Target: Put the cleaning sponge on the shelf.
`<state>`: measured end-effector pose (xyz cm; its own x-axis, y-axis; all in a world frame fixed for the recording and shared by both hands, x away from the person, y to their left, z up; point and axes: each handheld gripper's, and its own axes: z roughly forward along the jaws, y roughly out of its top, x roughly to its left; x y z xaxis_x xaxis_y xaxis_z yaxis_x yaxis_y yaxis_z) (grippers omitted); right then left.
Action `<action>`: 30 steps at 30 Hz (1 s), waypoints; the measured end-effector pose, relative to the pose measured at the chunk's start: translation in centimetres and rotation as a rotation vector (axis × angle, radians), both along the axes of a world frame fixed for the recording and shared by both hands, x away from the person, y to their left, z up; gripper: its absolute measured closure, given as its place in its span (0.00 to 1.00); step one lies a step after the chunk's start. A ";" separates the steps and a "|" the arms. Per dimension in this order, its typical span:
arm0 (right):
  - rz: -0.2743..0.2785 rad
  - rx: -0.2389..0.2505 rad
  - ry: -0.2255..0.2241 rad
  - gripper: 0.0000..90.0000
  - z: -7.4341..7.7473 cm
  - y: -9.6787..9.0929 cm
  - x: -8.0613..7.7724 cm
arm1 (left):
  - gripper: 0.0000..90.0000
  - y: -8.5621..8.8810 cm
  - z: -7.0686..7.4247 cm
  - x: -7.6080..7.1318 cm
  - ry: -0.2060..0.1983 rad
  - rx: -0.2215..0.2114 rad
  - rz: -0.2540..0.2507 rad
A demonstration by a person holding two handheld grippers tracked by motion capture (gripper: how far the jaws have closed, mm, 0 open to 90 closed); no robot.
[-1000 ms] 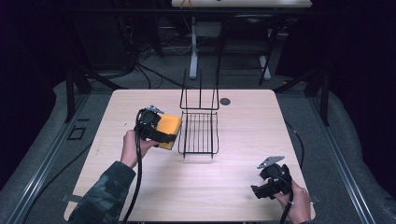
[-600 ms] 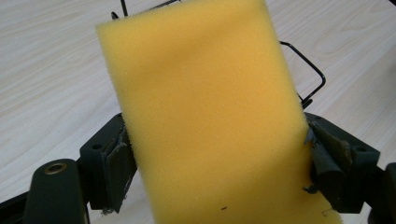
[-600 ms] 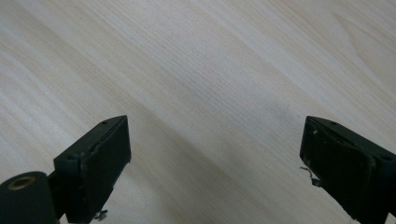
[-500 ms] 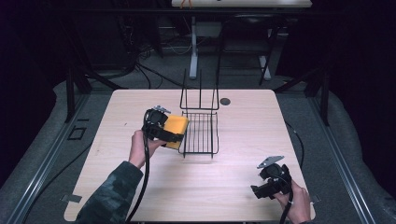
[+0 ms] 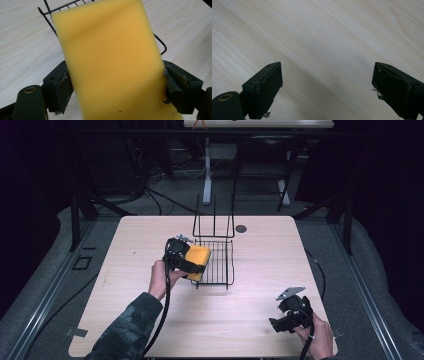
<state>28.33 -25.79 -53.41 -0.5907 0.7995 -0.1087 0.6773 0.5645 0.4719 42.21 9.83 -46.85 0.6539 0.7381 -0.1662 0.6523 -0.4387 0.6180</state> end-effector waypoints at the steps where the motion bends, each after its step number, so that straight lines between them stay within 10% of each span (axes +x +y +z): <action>1: -0.001 0.004 -0.001 0.10 0.0 0.0 0.0 | 0.21 -0.2 -0.1 0.0 -0.002 -0.001 0.001; 30: -0.003 0.000 0.005 0.11 0.0 0.0 0.0 | 0.21 -3.2 -3.3 1.1 -0.009 -0.037 0.138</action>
